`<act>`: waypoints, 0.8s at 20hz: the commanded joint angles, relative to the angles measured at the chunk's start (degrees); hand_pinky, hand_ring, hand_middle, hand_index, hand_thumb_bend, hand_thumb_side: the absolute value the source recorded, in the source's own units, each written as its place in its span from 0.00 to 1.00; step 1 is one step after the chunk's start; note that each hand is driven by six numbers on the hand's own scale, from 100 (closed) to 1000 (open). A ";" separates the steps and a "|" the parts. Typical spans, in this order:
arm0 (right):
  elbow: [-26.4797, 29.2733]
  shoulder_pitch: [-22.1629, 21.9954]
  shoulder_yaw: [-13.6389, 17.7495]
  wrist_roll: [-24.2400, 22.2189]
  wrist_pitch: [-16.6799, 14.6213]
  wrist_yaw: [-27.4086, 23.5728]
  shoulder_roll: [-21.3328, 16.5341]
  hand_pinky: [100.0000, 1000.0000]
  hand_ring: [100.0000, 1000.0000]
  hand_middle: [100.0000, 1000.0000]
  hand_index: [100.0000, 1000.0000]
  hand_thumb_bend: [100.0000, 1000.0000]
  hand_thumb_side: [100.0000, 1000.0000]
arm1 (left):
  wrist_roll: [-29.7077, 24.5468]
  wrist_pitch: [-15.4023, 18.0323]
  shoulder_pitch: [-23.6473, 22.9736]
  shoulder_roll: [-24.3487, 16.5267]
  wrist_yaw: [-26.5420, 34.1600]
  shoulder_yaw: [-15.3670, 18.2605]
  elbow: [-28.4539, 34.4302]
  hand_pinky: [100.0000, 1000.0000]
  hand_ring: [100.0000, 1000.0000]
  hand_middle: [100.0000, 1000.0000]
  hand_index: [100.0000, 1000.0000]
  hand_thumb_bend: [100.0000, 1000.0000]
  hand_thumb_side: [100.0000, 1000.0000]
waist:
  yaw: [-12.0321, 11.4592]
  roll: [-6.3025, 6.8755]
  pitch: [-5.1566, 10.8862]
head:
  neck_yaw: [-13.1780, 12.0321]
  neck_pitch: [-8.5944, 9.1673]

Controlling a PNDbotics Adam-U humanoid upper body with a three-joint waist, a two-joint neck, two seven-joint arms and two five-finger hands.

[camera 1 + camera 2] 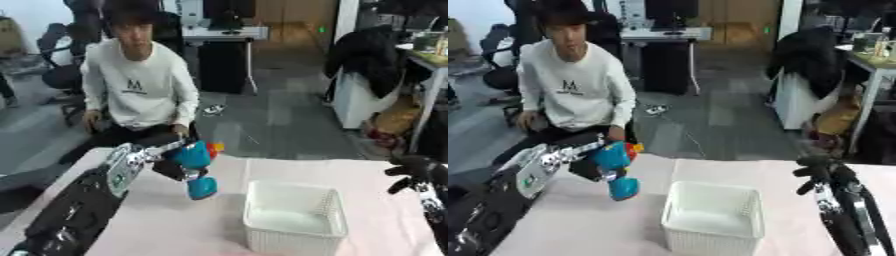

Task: Pick up objects on the table and place them in the box.

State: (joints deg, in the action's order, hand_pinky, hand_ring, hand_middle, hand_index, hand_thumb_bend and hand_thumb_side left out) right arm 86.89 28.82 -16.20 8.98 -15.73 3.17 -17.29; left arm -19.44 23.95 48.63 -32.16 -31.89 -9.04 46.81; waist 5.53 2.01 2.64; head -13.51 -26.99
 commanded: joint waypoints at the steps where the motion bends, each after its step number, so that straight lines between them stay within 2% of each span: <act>1: 0.77 0.59 0.29 -0.27 -0.17 0.04 0.05 0.40 0.59 0.63 0.70 0.00 0.73 | -0.25 0.96 2.52 -0.04 2.10 -0.75 1.74 0.00 0.00 0.00 0.26 0.00 0.53 | 0.09 -0.07 0.82 | -0.24 0.39; 6: 0.85 0.92 0.08 -0.48 -0.22 -0.05 0.52 0.40 0.59 0.63 0.70 0.00 0.73 | 0.81 2.69 3.67 2.07 1.79 -1.45 1.69 0.00 0.00 0.00 0.26 0.00 0.54 | 0.77 -0.09 0.82 | -0.48 0.66; 16: 1.04 2.05 -0.30 -0.92 -0.38 -0.06 1.18 0.40 0.59 0.63 0.70 0.00 0.73 | 6.38 5.39 5.79 4.59 -1.87 -0.88 -0.35 0.00 0.00 0.00 0.26 0.00 0.54 | 3.21 0.39 0.20 | -1.96 1.50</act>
State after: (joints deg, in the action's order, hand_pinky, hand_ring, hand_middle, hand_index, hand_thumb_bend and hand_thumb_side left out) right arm 86.89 29.46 -16.59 8.25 -15.96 3.17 -15.93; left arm -13.84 29.16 52.38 -26.72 -33.31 -10.64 46.03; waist 8.74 2.44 2.41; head -14.74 -26.26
